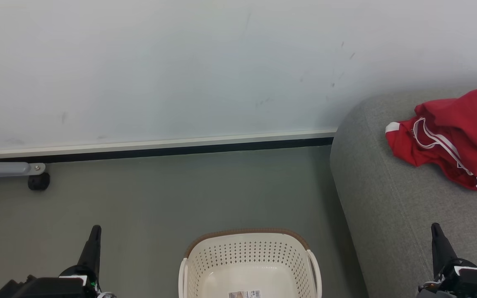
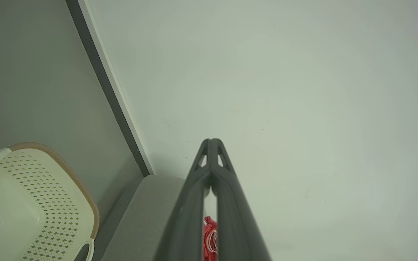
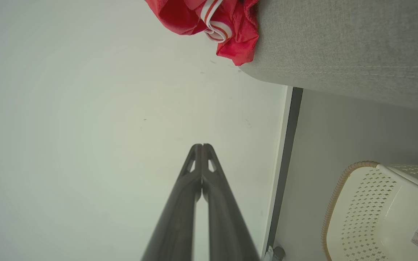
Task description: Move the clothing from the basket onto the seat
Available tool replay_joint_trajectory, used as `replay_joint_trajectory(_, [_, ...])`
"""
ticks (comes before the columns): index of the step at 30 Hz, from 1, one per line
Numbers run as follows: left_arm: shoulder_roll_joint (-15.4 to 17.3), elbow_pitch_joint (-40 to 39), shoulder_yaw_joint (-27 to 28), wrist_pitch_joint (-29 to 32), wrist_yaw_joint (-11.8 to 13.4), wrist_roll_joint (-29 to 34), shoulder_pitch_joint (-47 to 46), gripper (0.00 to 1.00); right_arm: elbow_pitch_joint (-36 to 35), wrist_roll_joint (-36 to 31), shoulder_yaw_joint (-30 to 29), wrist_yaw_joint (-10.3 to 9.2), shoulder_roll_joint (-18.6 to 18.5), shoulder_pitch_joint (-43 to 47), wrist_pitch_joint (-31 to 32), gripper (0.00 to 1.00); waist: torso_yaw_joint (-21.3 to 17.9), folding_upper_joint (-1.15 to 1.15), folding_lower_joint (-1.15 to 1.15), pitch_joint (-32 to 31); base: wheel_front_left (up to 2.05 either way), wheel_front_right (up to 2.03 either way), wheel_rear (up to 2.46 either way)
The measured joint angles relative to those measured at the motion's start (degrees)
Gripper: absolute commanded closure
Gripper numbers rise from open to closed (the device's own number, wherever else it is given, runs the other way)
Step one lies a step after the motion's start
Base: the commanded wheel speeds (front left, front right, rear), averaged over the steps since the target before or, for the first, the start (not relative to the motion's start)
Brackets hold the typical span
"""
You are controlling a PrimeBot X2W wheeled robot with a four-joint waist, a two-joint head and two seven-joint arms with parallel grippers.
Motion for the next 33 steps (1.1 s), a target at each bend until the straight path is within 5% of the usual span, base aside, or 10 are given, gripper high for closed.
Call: replay_joint_trajectory(33, [0.0,0.01,0.0,0.0,0.0,-0.05,0.0,1.0,0.0,0.0,0.0,0.0,0.0,0.0,-0.01,1.0,0.0,0.0,0.0,0.0,0.0,0.0,0.0])
